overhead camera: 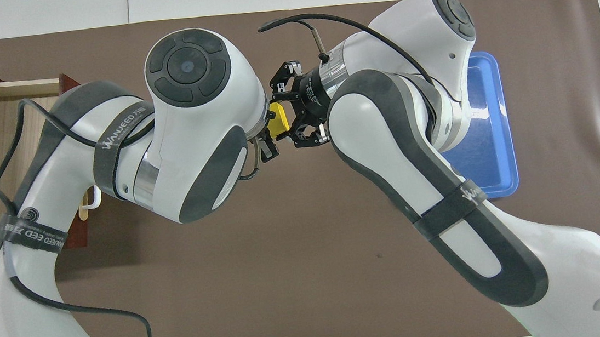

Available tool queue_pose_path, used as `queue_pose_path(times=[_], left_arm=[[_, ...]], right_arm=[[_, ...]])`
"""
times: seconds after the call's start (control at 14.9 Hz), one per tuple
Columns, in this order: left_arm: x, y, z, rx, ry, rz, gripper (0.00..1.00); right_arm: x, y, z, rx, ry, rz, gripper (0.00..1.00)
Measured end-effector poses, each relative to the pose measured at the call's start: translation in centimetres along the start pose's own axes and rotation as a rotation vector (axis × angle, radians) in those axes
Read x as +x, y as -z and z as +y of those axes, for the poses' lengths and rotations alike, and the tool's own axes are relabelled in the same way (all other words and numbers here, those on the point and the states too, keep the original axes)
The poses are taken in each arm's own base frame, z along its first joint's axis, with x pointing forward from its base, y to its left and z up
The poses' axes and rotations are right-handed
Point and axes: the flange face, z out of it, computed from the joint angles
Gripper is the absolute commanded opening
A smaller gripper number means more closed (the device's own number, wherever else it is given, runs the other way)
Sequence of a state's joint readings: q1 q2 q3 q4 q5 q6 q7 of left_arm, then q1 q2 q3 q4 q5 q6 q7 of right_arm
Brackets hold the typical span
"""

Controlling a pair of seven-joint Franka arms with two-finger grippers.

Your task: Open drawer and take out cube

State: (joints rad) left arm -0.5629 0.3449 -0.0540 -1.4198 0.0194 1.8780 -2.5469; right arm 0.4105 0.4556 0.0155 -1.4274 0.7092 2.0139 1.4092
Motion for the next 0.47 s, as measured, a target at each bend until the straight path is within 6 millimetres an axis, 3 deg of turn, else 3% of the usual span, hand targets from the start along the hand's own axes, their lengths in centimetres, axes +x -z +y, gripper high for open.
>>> queue_pose_path(times=[0.07,0.13,0.2,0.27,0.47], left_arm=[[-0.1,0.0,0.0,-0.004,0.0,-0.006,0.0],[-0.2,0.1,0.0,-0.007,0.001,-0.012,0.24],[-0.2,0.1,0.0,-0.009,0.001,-0.015,0.86],[-0.2,0.1,0.0,-0.009,0.001,-0.015,1.0],[0.1,0.0,0.2,-0.007,0.0,0.005,1.0]], right_arm=[[0.2,0.2,-0.1,0.003,-0.005,-0.003,0.0],[0.4,0.3,-0.1,0.006,-0.01,-0.007,0.0],[0.5,0.4,-0.2,0.008,-0.013,-0.01,0.0],[0.5,0.5,-0.2,0.008,-0.013,-0.01,0.0],[1.5,1.2,-0.4,0.021,-0.024,-0.004,0.0]])
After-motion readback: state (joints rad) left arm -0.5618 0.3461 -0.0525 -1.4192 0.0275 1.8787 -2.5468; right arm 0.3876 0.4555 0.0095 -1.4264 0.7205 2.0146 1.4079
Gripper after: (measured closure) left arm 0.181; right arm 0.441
